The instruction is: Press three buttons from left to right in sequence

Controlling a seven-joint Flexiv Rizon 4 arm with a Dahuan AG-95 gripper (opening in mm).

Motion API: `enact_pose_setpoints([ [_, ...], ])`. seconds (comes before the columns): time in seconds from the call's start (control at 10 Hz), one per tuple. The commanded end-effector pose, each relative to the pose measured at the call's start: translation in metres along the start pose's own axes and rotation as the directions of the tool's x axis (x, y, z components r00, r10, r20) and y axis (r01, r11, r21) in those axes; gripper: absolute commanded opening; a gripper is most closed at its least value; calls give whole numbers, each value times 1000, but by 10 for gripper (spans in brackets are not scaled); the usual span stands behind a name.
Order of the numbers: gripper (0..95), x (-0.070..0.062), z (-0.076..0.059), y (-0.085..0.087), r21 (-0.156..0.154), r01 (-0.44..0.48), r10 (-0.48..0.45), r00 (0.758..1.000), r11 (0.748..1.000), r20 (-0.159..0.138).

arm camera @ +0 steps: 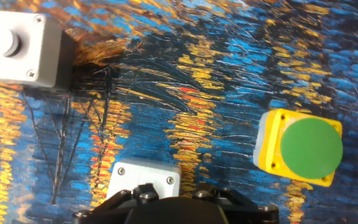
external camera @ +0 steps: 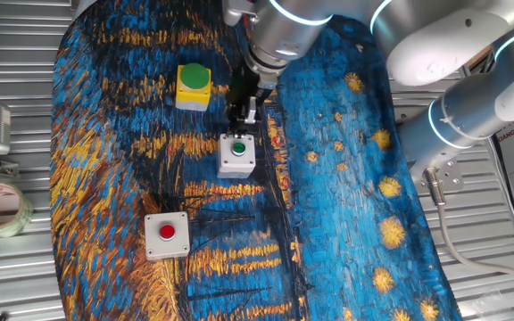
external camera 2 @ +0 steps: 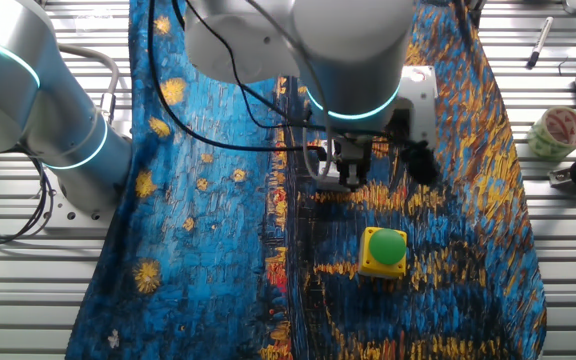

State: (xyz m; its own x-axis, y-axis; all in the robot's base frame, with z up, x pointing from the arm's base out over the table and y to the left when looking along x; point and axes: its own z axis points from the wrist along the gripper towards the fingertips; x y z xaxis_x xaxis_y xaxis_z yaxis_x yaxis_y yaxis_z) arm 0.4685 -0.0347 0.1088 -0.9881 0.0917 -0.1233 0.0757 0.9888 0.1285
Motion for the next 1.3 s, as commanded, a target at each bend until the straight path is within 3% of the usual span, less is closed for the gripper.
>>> enact_pose_setpoints([
  [0.1, 380, 5, 0, 0, 26, 6, -6, 1000, 1000, 1],
  [0.6, 380, 26, 5, 4, 31, 1, -2, 1000, 1000, 15],
  [0.9, 380, 25, 6, 5, 33, 0, -1, 1000, 999, 12],
  [1.1, 380, 24, 9, 8, 75, 9, -10, 1000, 997, 8],
  [1.3, 380, 23, 9, 9, 74, 10, -10, 1000, 997, 11],
])
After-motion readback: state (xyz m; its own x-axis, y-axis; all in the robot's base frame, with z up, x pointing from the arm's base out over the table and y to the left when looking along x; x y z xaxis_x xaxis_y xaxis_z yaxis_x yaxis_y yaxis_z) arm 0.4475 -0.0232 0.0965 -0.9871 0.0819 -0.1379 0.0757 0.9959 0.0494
